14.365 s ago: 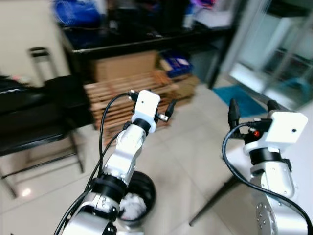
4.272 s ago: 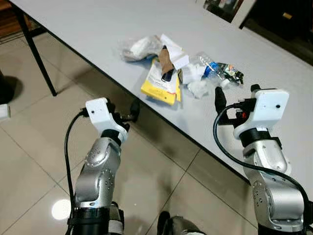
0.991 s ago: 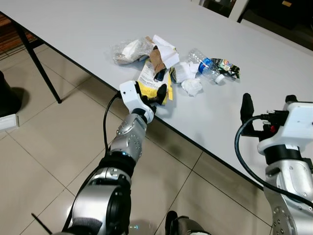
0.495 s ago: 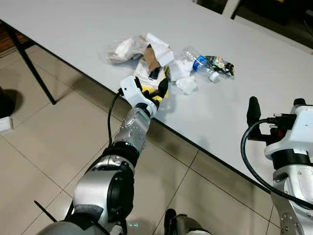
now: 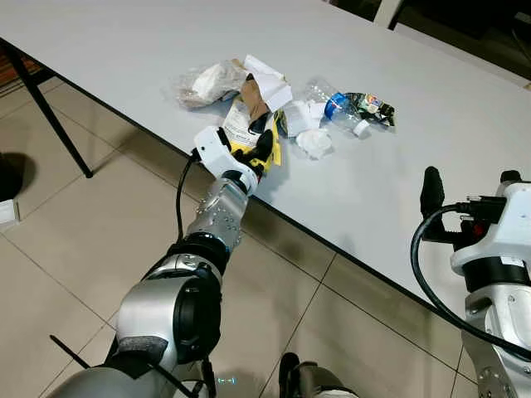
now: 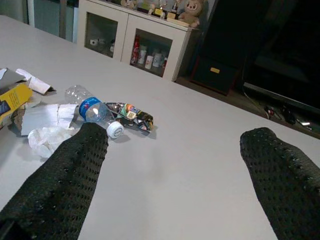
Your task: Picking trash to rubbish bin
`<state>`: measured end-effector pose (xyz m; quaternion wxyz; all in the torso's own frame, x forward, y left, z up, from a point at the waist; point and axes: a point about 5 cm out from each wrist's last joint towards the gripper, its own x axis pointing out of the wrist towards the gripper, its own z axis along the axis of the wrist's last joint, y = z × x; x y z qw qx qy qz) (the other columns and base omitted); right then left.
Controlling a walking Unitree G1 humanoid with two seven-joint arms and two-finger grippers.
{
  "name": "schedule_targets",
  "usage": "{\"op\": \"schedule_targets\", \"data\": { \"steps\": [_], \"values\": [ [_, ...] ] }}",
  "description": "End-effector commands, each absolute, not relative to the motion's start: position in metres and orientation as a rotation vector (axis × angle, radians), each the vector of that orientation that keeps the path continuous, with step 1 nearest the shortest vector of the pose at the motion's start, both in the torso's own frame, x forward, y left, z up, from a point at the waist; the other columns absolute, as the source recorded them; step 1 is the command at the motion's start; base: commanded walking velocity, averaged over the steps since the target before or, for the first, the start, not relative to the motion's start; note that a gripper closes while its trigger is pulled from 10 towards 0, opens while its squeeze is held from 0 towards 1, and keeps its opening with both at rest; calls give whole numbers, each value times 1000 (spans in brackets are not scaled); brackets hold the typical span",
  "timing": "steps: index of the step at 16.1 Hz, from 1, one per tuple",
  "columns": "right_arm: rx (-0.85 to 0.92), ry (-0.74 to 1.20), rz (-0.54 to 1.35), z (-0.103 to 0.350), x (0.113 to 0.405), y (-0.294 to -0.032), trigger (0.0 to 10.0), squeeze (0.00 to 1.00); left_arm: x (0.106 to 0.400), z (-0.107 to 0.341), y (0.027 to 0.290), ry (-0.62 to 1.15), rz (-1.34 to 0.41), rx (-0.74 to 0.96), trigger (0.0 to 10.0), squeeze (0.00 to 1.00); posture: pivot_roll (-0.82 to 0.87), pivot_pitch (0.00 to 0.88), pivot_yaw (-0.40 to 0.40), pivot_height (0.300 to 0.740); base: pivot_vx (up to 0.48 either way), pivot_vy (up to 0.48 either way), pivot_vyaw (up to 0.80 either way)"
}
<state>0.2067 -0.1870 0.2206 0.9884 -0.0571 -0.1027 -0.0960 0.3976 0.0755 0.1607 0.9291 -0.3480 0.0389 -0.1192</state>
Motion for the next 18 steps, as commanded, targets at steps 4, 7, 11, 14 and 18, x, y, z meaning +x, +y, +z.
{"op": "schedule_targets", "data": {
  "steps": [4, 7, 11, 14, 18],
  "values": [
    [-128, -199, -226, 222, 202, -191, 10000, 0, 396, 155, 70, 116, -251, -729, 0, 0, -179, 228, -122, 740, 0, 0, 0],
    [-125, -200, -221, 222, 203, -190, 10000, 0, 396, 156, 71, 112, -249, -732, 0, 0, -175, 227, -122, 740, 0, 0, 0],
    [-123, -200, -217, 222, 204, -189, 10000, 0, 396, 155, 74, 111, -242, -732, 0, 0, -173, 225, -123, 740, 0, 0, 0],
    [-122, -199, -219, 222, 204, -189, 10000, 0, 396, 155, 73, 111, -251, -725, 0, 0, -172, 225, -121, 740, 0, 0, 0],
    [-115, -201, -218, 221, 207, -189, 10000, 0, 397, 159, 73, 94, -268, -688, 0, 0, -157, 221, -117, 740, 0, 0, 0]
  ]
}}
